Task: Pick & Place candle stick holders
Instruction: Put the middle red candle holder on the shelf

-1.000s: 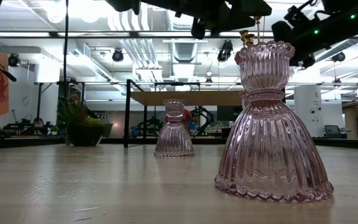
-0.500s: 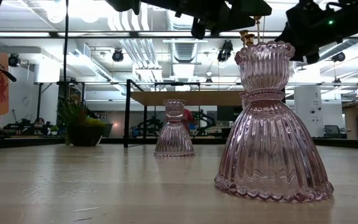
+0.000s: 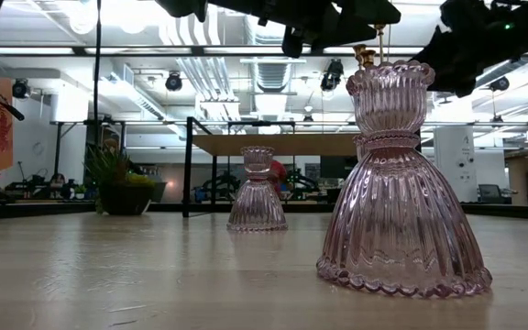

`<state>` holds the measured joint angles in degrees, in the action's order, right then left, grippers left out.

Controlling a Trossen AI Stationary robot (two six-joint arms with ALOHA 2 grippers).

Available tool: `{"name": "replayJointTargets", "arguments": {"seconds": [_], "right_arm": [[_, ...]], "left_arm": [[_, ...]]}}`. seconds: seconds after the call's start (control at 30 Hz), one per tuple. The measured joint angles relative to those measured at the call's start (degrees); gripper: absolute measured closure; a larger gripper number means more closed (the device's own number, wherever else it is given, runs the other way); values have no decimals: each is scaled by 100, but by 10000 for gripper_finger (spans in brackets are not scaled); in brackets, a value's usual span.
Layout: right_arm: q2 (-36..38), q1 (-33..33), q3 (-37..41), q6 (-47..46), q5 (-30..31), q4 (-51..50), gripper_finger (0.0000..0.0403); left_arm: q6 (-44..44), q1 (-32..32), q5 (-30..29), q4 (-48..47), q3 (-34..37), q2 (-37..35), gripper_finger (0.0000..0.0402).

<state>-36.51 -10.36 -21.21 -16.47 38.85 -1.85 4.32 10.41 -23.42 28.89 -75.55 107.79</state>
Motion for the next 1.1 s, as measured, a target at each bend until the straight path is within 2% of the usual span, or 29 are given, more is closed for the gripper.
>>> {"name": "replayJointTargets", "arguments": {"seconds": [0.23, 0.53, 0.7, 0.93, 1.1], "right_arm": [[0, -654, 182, -229, -22, -87, 189], [-193, -1565, 307, -591, -548, 106, 218], [-350, -1933, 312, -556, -529, 458, 267], [-847, -2223, 378, -442, -540, 1058, 384], [-1182, -2242, 396, -397, -542, 1257, 390]], "left_arm": [[34, 0, 34, -84, 0, 0, 179], [33, 0, 522, -109, 0, 0, 179], [98, -2, 837, -173, 2, 0, 180], [33, 34, 948, -611, 20, -112, 217], [-122, 154, 947, -1038, 108, -571, 268]]}}
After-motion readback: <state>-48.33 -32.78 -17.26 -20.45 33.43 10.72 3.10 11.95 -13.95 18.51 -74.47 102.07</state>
